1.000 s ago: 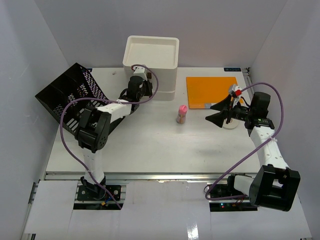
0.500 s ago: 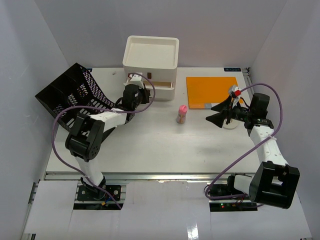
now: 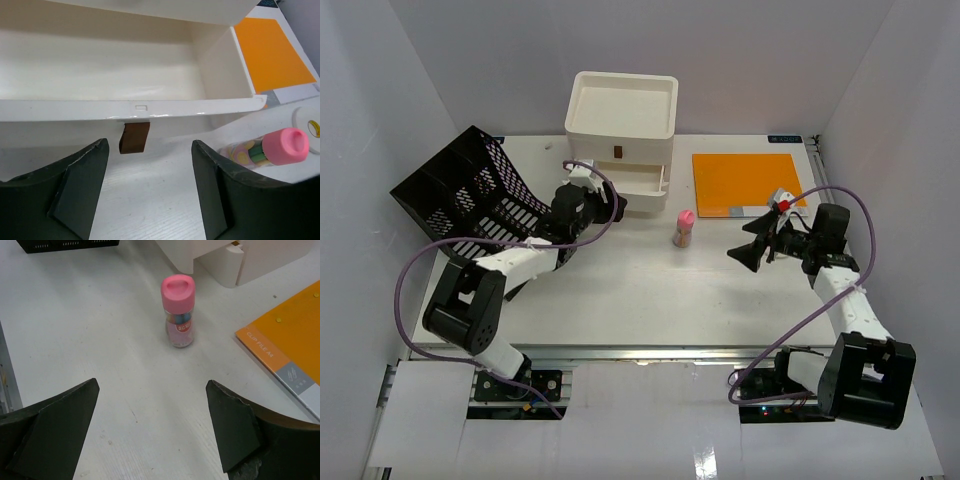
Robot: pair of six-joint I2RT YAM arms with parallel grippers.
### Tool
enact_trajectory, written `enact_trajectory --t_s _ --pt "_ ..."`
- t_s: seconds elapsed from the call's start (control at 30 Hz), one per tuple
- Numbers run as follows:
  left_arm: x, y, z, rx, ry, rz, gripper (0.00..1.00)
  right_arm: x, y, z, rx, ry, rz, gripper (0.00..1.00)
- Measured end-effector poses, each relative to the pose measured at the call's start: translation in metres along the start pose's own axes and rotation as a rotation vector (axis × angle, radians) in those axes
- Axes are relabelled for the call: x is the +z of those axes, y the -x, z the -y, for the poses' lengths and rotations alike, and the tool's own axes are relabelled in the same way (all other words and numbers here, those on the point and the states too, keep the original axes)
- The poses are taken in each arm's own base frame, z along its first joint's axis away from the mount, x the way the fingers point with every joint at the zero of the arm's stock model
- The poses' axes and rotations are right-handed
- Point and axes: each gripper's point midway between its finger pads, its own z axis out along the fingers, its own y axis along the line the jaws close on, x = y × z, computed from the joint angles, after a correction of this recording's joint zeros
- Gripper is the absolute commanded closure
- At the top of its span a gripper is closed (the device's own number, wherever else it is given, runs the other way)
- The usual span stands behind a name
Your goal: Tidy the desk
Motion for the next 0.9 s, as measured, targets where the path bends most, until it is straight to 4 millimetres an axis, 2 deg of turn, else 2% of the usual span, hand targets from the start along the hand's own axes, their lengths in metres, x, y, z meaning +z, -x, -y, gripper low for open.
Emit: enact_trajectory --t_s 0.13,0.23,0.33,0.5,0.57,0.63,0.77,0.9 --pt "-0.007 0.003 0.007 -0.007 -0.028 -0.017 0.08 0.01 -0.007 -0.004 -0.058 -0.017 -0.022 0.02" --pt "-0.021 0.009 0.015 0.011 -0.055 -0.037 0.04 0.033 -0.011 -0.008 -0.124 -0.041 -0.074 0.01" --pt "-0.044 0.03 0.026 0.046 -0.092 -0.014 0.02 0.061 -0.018 -0.015 -0.159 -0.042 -0.132 0.07" --pt "-0.1 0.071 0.049 0.121 -0.18 0.102 0.02 0.095 -0.029 0.0 -0.147 -0.1 -0.233 0.1" --pt "-0.126 0.07 0.052 0.155 -0.212 0.131 0.02 0.108 -0.022 0.008 -0.149 -0.117 -0.243 0.1" --pt "-0.141 0.062 0.05 0.184 -0.225 0.138 0.02 0.118 -0.013 0.015 -0.161 -0.132 -0.241 0.1" --pt "-0.157 0.036 0.041 0.219 -0.219 0.097 0.02 0.138 0.002 0.027 -0.177 -0.153 -0.235 0.09" --pt "-0.167 0.033 0.041 0.235 -0.233 0.108 0.02 0.152 -0.003 0.032 -0.158 -0.15 -0.257 0.03"
